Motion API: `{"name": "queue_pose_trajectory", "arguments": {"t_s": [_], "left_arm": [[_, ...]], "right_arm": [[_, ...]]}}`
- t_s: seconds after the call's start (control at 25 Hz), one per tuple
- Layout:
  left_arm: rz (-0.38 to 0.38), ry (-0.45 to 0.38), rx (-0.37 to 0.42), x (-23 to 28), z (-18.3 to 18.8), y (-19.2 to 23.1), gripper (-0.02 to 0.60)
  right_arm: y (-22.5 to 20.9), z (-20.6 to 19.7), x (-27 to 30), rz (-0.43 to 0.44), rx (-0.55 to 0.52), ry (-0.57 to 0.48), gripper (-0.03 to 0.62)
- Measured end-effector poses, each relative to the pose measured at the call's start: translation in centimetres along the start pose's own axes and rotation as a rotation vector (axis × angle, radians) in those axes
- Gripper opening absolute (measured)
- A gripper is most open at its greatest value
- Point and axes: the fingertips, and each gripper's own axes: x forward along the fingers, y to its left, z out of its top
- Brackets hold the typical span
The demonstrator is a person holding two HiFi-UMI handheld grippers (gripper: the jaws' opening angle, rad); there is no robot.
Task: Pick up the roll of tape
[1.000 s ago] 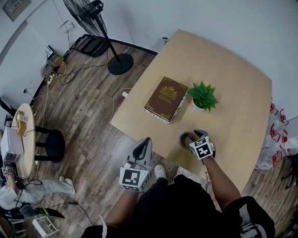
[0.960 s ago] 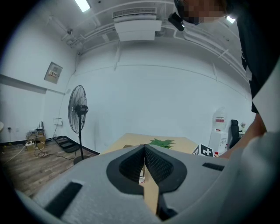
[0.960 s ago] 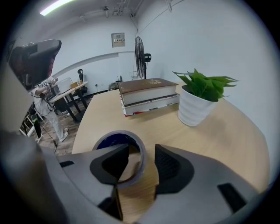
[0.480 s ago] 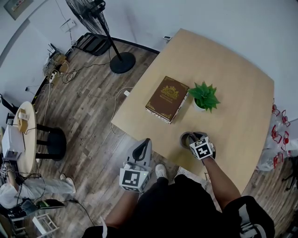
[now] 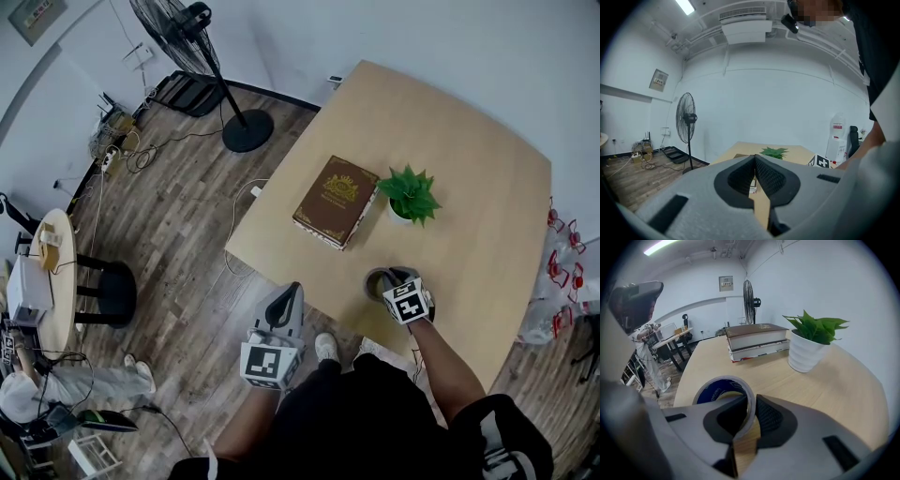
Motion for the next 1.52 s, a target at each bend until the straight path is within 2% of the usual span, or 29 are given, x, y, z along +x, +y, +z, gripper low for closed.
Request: {"name": "queue_pose_trajectory", "arguments": {"t_s": [0.36,1.04,1.28,1.52], "left_arm": [[-0.013,-0.012,0.013,-0.2,0.4,-1.0,0.000],[-0.081,-0.060,0.040,0.9,2.3,-3.8,0.000],[-0.105,-0.071,0.040,1.4,2.7,-4.8,0.000],[-0.134,-0.089,0.073,1.8,3.7,-5.9,0.000]], "right_arm": [[0.1,2.7,-3.7,-0.026,0.028,-0.112,0.052],[1.0,13.8,-16.9,-0.084,-0.044,-0.499,0.054],[1.2,16.7,-22.0,-0.112,-0.059,-0.632,0.054],[1.2,18.5,-26.3,-0.148,-0.051,-0.746,0.054]]}}
